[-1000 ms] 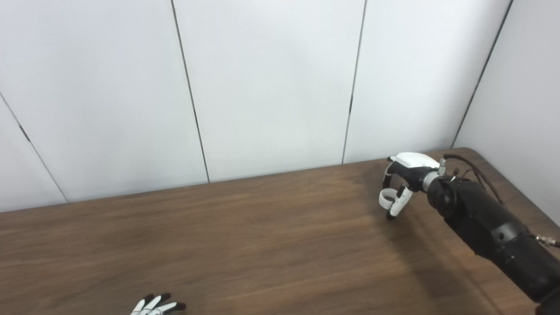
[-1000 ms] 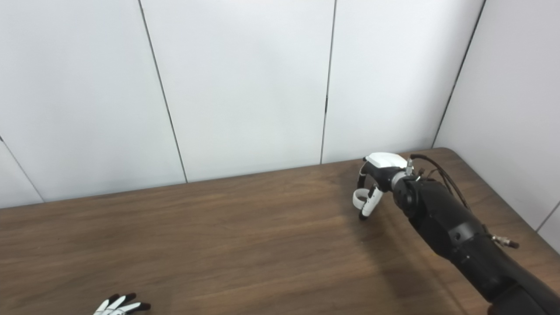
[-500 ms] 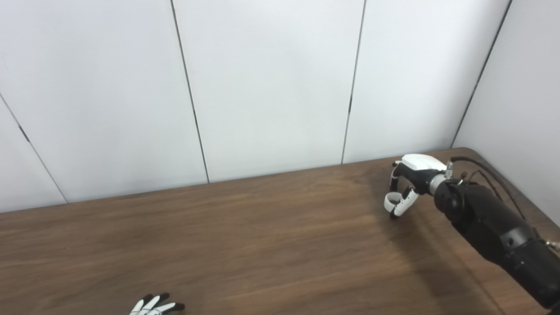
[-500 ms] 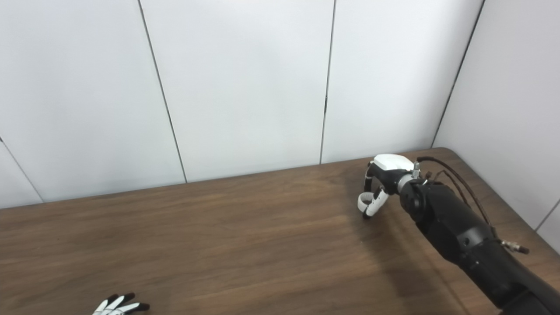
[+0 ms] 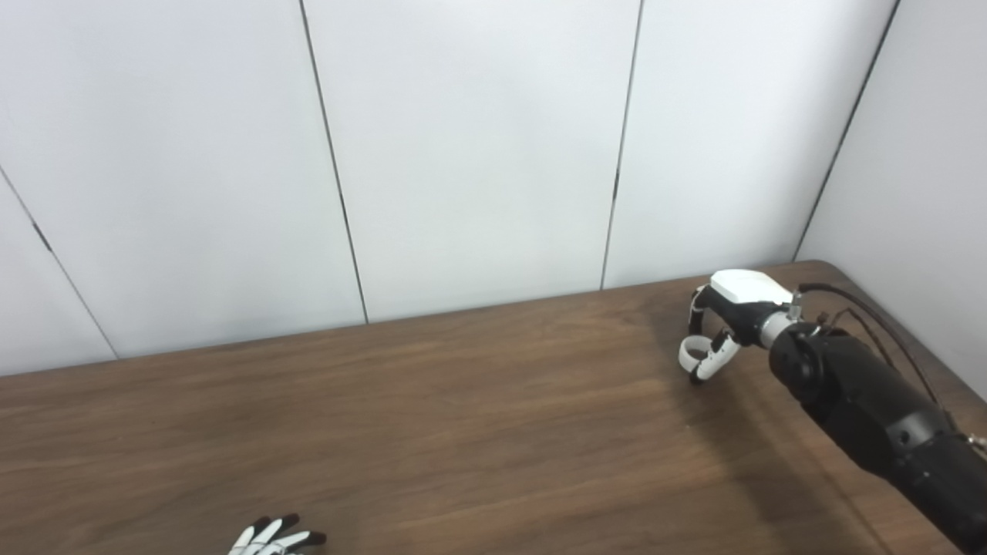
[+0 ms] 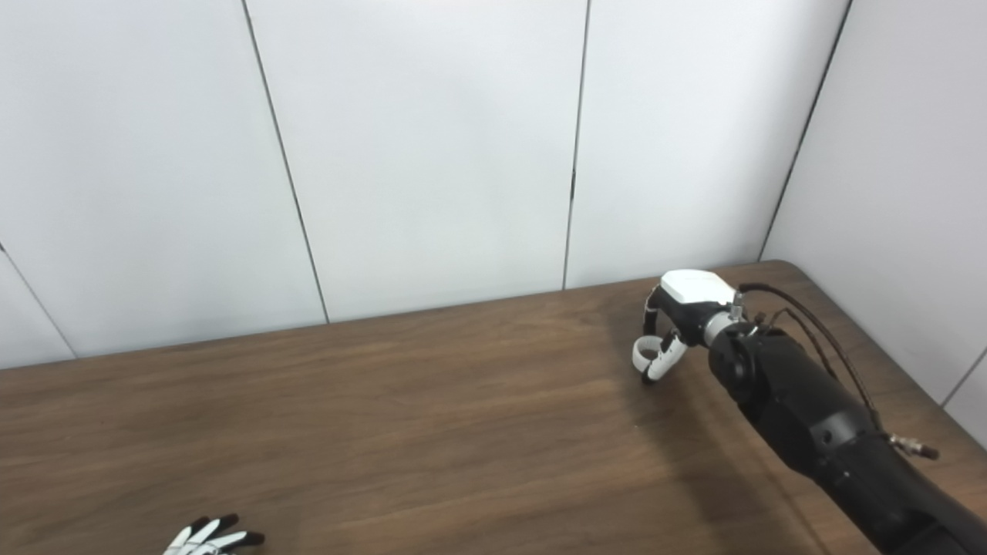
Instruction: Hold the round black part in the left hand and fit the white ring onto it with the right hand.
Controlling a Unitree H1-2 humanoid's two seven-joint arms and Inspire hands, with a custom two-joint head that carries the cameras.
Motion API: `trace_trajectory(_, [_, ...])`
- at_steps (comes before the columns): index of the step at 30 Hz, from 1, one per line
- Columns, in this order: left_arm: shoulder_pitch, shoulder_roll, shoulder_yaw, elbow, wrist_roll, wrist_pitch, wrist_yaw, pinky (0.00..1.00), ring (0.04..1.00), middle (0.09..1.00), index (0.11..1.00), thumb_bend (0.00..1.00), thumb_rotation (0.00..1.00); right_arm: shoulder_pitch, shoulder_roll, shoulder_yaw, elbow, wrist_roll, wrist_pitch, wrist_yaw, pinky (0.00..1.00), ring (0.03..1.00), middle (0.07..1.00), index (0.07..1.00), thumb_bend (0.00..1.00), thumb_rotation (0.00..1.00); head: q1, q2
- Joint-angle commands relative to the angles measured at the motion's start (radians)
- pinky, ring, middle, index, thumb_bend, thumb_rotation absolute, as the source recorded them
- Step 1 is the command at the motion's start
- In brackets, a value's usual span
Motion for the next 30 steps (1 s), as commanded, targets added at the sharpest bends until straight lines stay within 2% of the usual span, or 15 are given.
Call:
trace_trajectory(1, [-0.036, -0.005, -0.01, 0.006, 0.016, 0.0, 0.004, 1.0, 0.939, 0.823, 0.48, 0.52, 0.04, 0.032, -0.02, 0.005, -0.006, -0.027, -0.008, 0.011, 0.95, 0.976, 0.894, 0.483, 0.52, 0.13, 0.007, -0.007])
trace_trajectory(11, [-0.109, -0.035, -0.062, 0.061, 0.099, 0.03, 0.003, 1.0, 0.933, 0.81, 0.48, 0.52, 0.04, 0.019, -0.001, -0.054, -0.167, 0.007, -0.041, 0.035, 1.0, 0.993, 0.901, 0.479, 0.52, 0.12, 0.028, -0.025])
trace_trajectory(14, [-0.142, -0.038, -0.092, 0.101, 0.134, 0.027, 0.016, 1.0, 0.927, 0.809, 0.48, 0.52, 0.04, 0.01, 0.01, -0.058, -0.227, 0.006, -0.06, 0.047, 0.98, 0.985, 0.887, 0.479, 0.52, 0.12, 0.029, -0.028])
trace_trajectory(19, [-0.205, -0.043, -0.145, 0.195, 0.18, 0.002, 0.065, 1.0, 0.909, 0.805, 0.481, 0.52, 0.04, -0.022, 0.047, -0.053, -0.296, -0.016, -0.059, 0.087, 0.97, 0.979, 0.878, 0.478, 0.52, 0.12, 0.032, -0.033])
trace_trajectory(30, [-0.343, -0.087, -0.253, 0.434, 0.24, 0.034, 0.161, 1.0, 0.917, 0.818, 0.481, 0.52, 0.04, -0.09, 0.134, -0.041, -0.388, -0.009, -0.098, 0.171, 0.98, 0.979, 0.883, 0.476, 0.52, 0.12, 0.065, -0.022])
